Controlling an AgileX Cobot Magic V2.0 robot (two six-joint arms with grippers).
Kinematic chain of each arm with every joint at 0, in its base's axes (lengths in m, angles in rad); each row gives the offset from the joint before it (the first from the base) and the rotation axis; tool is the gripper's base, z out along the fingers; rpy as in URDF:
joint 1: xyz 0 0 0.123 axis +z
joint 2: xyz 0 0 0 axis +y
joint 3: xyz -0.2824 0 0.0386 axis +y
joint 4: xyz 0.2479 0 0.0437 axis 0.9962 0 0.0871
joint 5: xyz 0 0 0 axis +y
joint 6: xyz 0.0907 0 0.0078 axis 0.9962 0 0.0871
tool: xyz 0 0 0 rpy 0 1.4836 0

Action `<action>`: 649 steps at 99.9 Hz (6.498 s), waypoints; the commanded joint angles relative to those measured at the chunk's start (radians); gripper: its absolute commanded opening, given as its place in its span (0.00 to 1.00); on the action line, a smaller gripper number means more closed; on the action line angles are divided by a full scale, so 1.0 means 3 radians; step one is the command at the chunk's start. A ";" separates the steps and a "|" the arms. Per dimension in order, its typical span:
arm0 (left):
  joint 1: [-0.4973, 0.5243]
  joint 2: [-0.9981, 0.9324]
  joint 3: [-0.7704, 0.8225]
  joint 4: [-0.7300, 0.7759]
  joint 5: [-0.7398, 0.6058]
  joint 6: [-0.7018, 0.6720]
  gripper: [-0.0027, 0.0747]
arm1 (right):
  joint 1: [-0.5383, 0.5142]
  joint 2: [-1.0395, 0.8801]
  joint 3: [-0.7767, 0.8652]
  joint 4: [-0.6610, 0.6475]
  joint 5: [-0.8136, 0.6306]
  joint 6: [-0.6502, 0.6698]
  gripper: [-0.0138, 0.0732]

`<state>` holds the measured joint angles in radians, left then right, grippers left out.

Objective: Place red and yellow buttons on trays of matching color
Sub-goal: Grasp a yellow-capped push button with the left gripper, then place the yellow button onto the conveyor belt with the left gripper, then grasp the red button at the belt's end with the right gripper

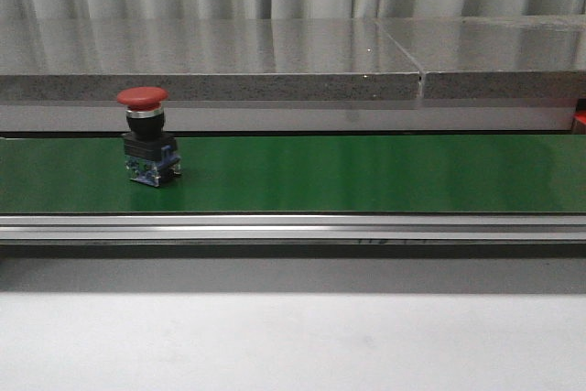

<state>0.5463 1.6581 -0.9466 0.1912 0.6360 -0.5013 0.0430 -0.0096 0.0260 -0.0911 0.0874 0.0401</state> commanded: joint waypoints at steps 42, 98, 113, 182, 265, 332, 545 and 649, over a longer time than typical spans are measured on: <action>-0.0557 -0.1472 -0.0119 -0.0046 0.0110 0.0155 0.01 | 0.0010 -0.0055 -0.0032 -0.0041 -0.0258 -0.0012 0.08; -0.1746 -0.0633 -0.1104 -0.0219 0.0725 0.0790 0.01 | 0.0010 -0.0055 -0.0032 -0.0041 -0.0258 -0.0012 0.08; -0.1798 -0.0309 -0.1227 -0.0219 0.0725 0.0850 0.01 | 0.0010 -0.0055 -0.0032 -0.0041 -0.0258 -0.0012 0.08; -0.1798 -0.0034 -0.1311 -0.0383 0.0845 0.1217 0.71 | 0.0010 -0.0055 -0.0032 -0.0041 -0.0258 -0.0012 0.08; -0.2347 -0.1855 -0.0922 -0.0384 0.0270 0.1170 0.71 | 0.0010 -0.0055 -0.0032 -0.0041 -0.0265 -0.0012 0.08; -0.2381 -0.4779 0.1305 -0.0384 -0.0074 0.1135 0.26 | 0.0010 -0.0055 -0.0036 -0.0041 -0.0484 -0.0012 0.08; -0.2381 -0.5005 0.1406 -0.0377 -0.0074 0.1135 0.01 | 0.0015 0.4497 -0.3647 0.1016 0.2322 -0.0729 0.89; -0.2381 -0.5005 0.1406 -0.0377 -0.0074 0.1135 0.01 | -0.0807 0.5430 -0.4912 0.0965 0.2617 -0.0809 0.15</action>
<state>-0.1600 0.1446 -0.4989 0.0770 0.6893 -0.1525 -0.1300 1.6374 -1.3646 0.1957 0.8885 -0.1926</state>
